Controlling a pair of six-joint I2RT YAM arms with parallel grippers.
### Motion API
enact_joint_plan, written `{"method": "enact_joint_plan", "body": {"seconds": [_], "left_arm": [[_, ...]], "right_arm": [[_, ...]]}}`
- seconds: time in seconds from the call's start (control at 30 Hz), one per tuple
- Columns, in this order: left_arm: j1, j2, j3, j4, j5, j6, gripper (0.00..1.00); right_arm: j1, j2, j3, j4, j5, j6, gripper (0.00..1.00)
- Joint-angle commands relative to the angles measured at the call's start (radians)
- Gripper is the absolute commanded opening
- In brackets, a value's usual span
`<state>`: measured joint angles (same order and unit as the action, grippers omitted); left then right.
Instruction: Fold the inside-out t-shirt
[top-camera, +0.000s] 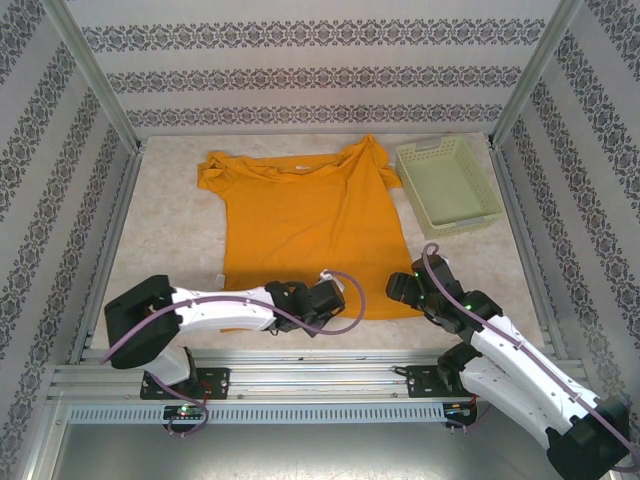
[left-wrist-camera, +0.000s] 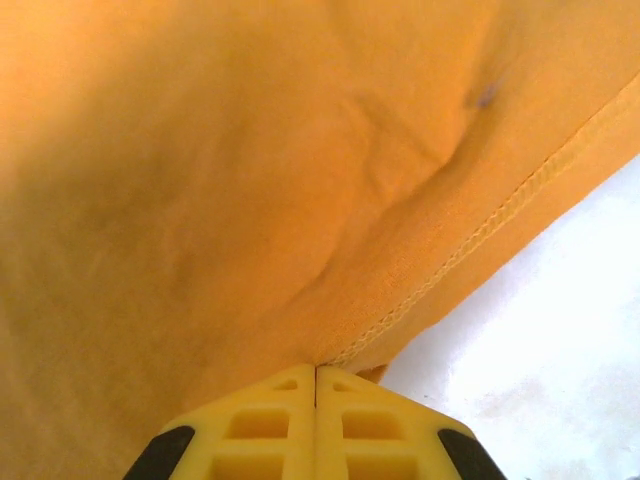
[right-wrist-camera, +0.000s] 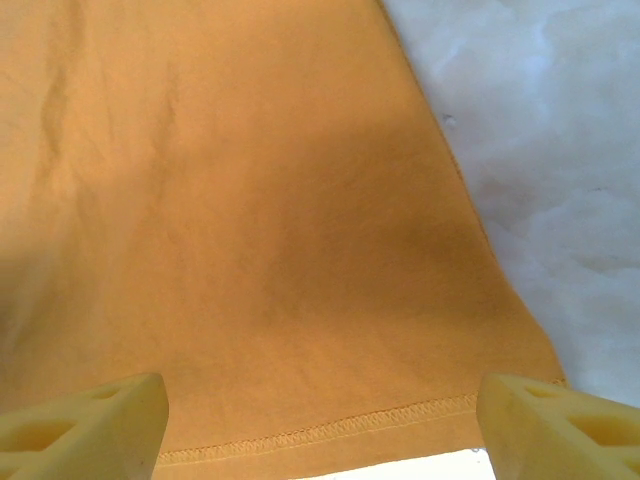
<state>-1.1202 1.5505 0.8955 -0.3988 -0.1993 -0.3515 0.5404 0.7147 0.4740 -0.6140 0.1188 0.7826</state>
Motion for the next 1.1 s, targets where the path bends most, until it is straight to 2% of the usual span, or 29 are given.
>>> {"method": "enact_joint_plan", "body": {"seconds": [0.0, 0.1, 0.3, 0.47, 0.57, 0.73, 0.97, 1.07], "left_arm": [[0.052, -0.094, -0.018, 0.075, 0.058, -0.026, 0.0], [0.113, -0.136, -0.038, 0.109, 0.115, -0.033, 0.0], [0.2, -0.183, -0.007, 0.149, 0.198, -0.039, 0.0], [0.272, -0.216, 0.037, 0.166, 0.253, -0.077, 0.0], [0.287, -0.24, 0.071, 0.16, 0.273, -0.078, 0.0], [0.293, -0.269, 0.119, 0.133, 0.293, -0.07, 0.0], [0.304, -0.316, 0.146, 0.122, 0.312, -0.076, 0.0], [0.312, -0.33, 0.166, 0.119, 0.327, -0.079, 0.0]], "right_arm": [[0.039, -0.015, -0.027, 0.042, -0.013, -0.017, 0.81], [0.09, -0.017, -0.049, 0.123, -0.037, -0.022, 0.8], [0.287, 0.06, -0.091, 0.401, -0.03, -0.017, 0.79], [0.433, 0.265, -0.105, 0.712, 0.01, -0.037, 0.77], [0.499, 0.422, -0.055, 0.805, 0.034, -0.091, 0.74], [0.544, 0.614, 0.01, 0.909, 0.09, -0.138, 0.72], [0.544, 0.77, 0.043, 1.076, 0.193, -0.223, 0.73], [0.534, 0.835, 0.072, 1.118, 0.196, -0.269, 0.73]]}}
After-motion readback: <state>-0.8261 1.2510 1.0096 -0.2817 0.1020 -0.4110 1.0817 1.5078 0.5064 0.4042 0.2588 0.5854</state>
